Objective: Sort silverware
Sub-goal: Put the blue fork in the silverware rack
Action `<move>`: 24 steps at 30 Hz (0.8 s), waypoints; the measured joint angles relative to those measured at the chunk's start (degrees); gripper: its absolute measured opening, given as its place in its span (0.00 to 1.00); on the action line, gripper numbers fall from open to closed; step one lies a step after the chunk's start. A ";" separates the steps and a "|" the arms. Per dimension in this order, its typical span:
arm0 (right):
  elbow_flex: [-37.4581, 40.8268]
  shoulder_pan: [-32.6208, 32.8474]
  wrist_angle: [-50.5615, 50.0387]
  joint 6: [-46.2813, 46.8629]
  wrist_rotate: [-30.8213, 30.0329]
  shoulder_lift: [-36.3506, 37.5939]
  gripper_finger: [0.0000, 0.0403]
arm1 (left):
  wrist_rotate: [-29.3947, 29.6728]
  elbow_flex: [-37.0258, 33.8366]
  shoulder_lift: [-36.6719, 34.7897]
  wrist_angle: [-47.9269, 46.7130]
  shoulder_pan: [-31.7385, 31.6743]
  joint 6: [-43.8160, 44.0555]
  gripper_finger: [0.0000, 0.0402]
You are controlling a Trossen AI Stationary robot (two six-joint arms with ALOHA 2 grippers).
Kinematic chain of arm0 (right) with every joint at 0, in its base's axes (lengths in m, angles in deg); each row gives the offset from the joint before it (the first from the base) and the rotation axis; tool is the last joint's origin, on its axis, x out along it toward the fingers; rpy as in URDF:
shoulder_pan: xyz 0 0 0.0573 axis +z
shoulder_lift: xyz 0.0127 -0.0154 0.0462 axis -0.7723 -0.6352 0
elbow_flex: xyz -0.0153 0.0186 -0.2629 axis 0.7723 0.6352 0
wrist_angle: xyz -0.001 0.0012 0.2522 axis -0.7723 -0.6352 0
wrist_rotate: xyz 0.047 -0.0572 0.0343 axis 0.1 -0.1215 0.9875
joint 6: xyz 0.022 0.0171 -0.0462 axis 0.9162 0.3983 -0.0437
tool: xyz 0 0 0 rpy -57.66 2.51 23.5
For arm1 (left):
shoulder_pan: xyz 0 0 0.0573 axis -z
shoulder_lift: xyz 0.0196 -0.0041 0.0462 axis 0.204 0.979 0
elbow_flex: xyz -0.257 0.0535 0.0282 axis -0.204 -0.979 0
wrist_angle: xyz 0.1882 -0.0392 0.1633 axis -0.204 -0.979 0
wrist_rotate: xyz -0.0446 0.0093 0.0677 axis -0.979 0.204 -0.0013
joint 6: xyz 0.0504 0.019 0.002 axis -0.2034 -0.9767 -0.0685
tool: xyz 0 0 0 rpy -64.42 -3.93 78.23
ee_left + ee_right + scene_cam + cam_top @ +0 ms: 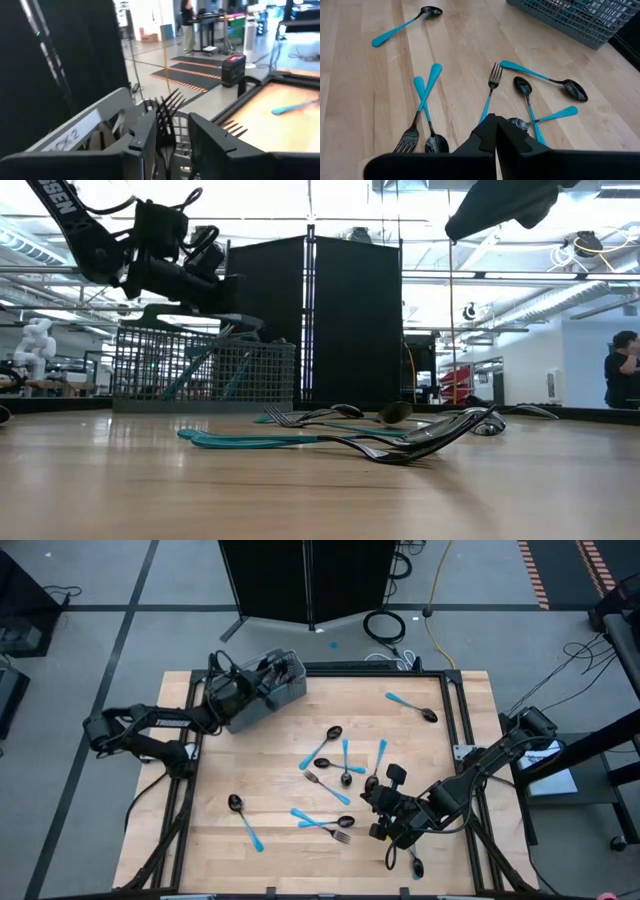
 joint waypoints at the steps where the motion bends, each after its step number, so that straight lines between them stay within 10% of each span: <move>1: 0.00 0.00 0.00 0.00 0.02 0.00 0.00 | -0.77 0.00 0.00 -0.07 0.29 -1.54 0.28; 11: 0.00 -0.02 0.00 0.00 0.00 -0.02 0.00 | 7.75 0.00 0.00 -10.22 6.64 -23.40 0.28; 24: 0.00 -0.97 0.33 -0.14 -0.28 -0.02 0.00 | 16.63 0.55 0.00 -14.49 6.57 -24.79 0.28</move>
